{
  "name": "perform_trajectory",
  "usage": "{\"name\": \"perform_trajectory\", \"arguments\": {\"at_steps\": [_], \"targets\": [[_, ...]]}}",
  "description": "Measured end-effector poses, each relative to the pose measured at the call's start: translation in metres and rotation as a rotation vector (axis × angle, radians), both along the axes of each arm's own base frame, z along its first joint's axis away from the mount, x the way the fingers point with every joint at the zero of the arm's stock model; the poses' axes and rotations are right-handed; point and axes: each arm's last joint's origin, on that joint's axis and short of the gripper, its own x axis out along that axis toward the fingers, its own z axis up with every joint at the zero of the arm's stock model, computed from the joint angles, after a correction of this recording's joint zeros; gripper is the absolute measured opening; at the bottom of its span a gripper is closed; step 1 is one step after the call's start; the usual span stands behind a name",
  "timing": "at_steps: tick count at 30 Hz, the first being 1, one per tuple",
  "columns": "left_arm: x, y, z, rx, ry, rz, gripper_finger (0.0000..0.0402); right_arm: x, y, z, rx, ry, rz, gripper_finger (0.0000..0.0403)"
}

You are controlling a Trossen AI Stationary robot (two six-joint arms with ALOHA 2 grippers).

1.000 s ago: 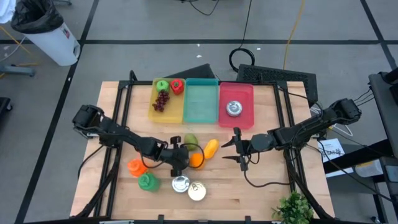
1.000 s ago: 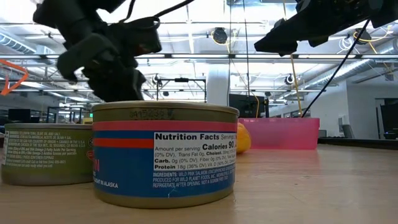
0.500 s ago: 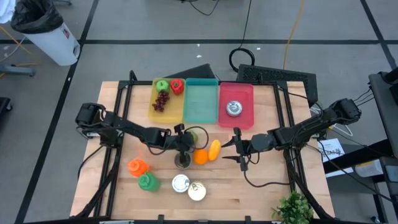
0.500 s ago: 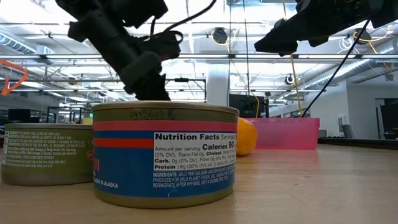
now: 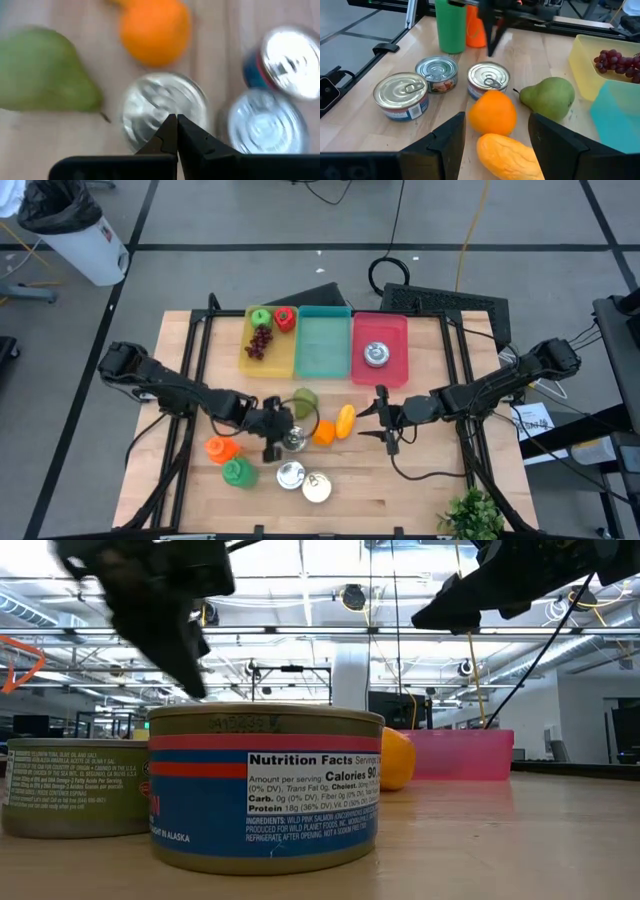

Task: Pick & Place Food Item
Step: Put the top blue pink tuna can into the red bin

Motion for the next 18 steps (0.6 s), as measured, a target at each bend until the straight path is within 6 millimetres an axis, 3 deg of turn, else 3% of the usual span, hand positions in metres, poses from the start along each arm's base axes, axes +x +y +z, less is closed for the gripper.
{"name": "perform_trajectory", "arguments": {"at_steps": [4, 9, 18], "targets": [[-0.005, -0.015, -0.018, 0.031, 0.099, -0.042, 0.0008, 0.0, 0.0, 0.0, 0.001, -0.002, 0.0, 0.0201], [0.004, -0.022, -0.031, 0.03, 0.095, -0.056, 0.0004, 0.001, 0.0, 0.001, 0.003, -0.011, -0.001, 0.0201], [0.022, 0.002, -0.035, 0.197, -0.021, 0.059, 0.0031, 0.001, 0.0, 0.002, -0.019, -0.02, 0.007, 0.0201]]}}
